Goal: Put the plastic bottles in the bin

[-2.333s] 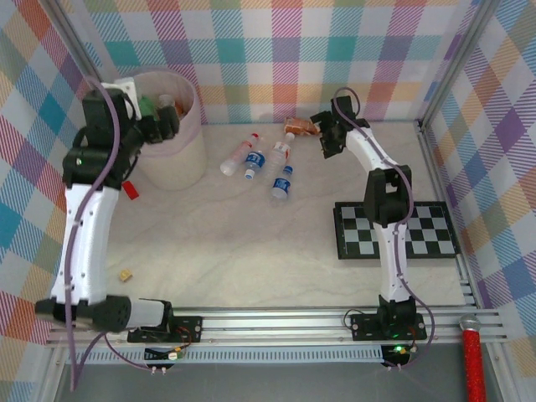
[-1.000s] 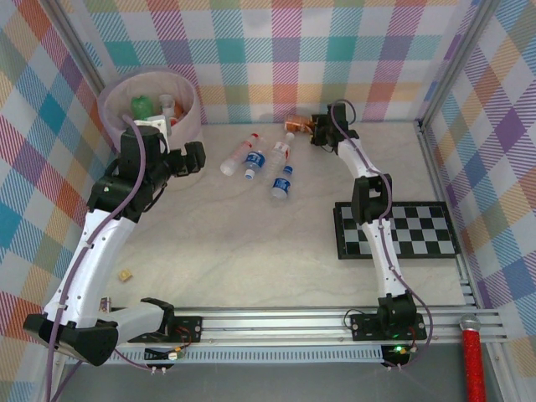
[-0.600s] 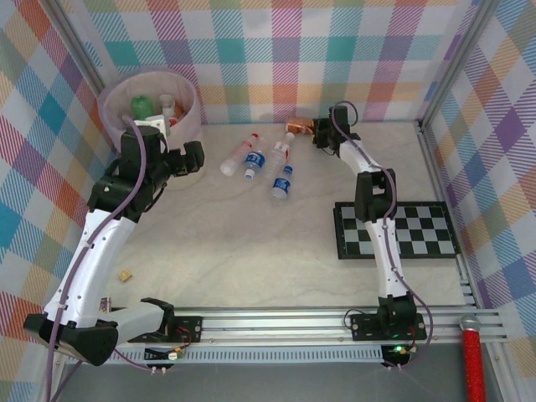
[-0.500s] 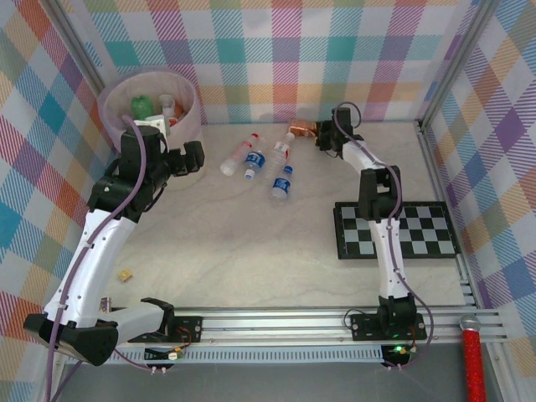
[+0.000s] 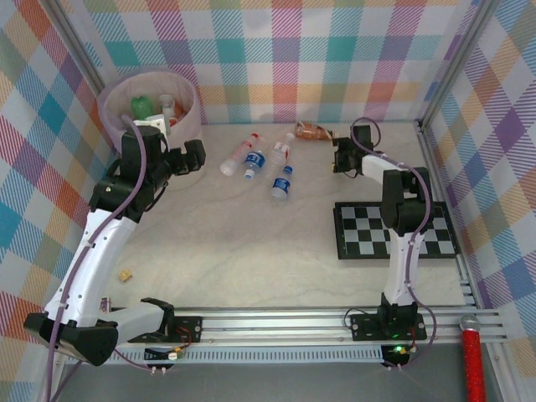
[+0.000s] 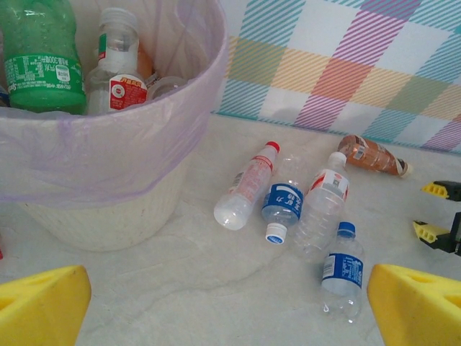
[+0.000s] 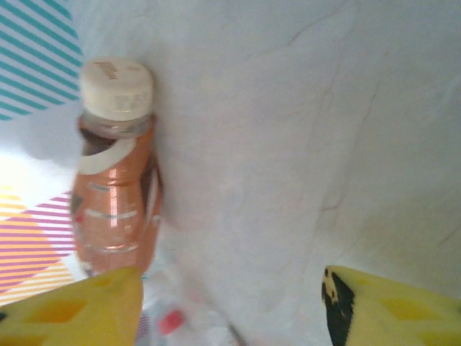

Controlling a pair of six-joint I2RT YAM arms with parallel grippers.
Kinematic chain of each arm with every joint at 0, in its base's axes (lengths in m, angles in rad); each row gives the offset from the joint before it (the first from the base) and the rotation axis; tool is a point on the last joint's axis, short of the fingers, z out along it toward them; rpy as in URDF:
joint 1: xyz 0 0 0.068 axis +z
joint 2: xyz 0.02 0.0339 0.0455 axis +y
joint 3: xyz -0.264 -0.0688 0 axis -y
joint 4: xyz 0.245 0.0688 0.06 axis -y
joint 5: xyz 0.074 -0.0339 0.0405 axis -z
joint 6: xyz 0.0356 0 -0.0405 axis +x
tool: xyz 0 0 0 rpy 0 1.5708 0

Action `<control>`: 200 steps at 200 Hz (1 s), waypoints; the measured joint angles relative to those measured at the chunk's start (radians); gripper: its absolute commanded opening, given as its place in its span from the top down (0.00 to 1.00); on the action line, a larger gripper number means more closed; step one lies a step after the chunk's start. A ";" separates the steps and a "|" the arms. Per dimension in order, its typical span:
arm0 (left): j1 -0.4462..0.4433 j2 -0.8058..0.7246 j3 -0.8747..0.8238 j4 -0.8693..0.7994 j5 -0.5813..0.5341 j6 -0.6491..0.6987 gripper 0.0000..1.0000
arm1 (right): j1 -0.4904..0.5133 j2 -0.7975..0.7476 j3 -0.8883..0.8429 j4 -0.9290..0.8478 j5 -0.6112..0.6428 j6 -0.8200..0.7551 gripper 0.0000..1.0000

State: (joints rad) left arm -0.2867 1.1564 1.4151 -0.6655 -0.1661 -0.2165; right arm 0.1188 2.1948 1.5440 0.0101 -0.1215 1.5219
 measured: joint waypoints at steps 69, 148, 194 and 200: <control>0.000 0.000 -0.005 0.019 0.000 -0.001 0.02 | 0.000 0.166 0.376 -0.077 -0.011 -0.019 0.13; 0.000 0.017 -0.005 0.023 -0.002 0.000 0.02 | -0.001 0.520 0.926 -0.312 -0.018 0.011 0.12; 0.000 0.020 -0.005 0.024 -0.005 0.000 0.02 | -0.008 0.618 1.054 -0.328 -0.023 0.101 0.14; 0.000 0.020 -0.005 0.024 -0.008 0.000 0.02 | -0.010 0.624 1.066 -0.327 -0.028 0.113 0.15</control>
State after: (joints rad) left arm -0.2867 1.1763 1.4101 -0.6415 -0.1738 -0.2165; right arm 0.1093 2.8189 2.6099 -0.3168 -0.1497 1.6344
